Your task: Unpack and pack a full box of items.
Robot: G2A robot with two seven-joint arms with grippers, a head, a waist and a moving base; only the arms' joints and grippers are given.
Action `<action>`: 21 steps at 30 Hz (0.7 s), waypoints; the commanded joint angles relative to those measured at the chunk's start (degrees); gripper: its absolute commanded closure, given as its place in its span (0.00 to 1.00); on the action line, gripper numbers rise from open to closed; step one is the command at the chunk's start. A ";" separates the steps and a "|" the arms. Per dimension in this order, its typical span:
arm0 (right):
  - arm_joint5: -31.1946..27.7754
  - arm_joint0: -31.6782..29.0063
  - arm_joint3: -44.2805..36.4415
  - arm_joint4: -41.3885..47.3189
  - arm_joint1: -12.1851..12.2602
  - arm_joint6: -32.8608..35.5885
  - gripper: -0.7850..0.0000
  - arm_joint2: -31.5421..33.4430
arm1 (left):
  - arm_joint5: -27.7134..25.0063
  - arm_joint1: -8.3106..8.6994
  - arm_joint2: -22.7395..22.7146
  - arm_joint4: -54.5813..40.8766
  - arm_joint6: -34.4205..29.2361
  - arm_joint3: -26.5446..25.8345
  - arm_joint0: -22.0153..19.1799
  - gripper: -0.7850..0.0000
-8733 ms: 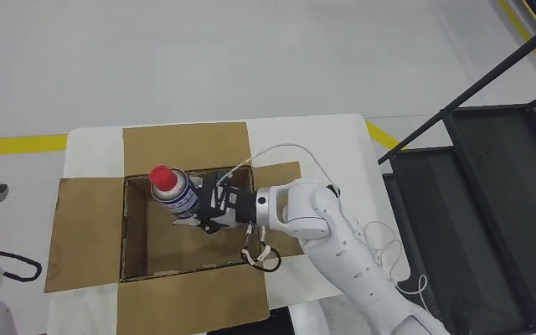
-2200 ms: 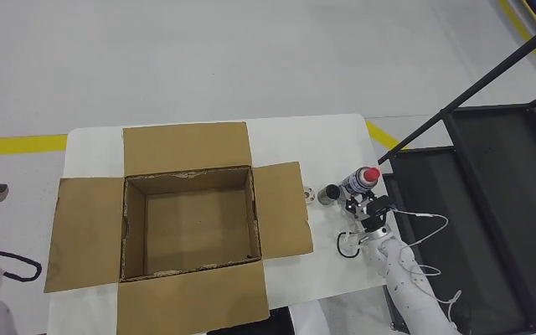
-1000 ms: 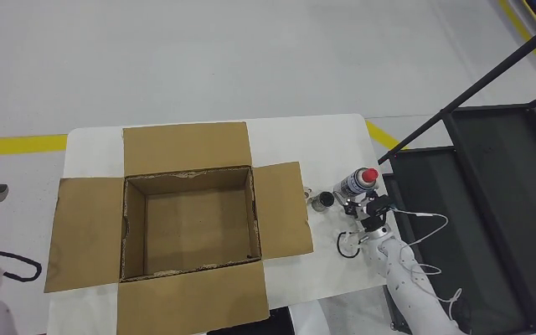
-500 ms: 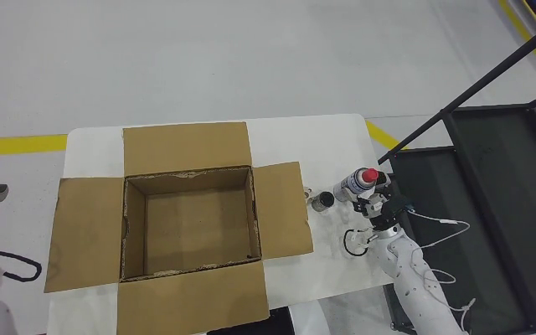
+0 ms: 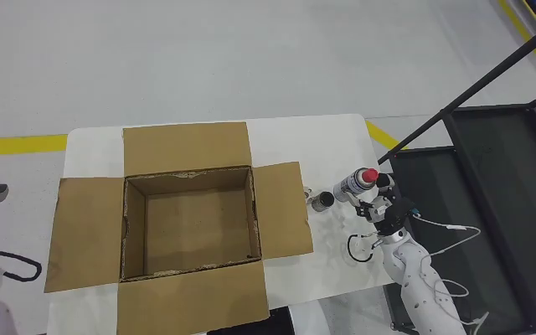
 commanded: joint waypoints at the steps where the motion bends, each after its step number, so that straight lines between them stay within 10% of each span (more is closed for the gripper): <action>1: 0.00 0.00 0.00 0.00 0.00 0.00 0.00 0.00 | 0.00 0.00 0.00 0.00 0.00 0.00 0.00 0.00; 21: 1.73 0.56 1.82 1.54 -0.11 3.11 0.00 -0.14 | 0.00 0.00 0.00 0.00 0.00 0.00 0.00 0.00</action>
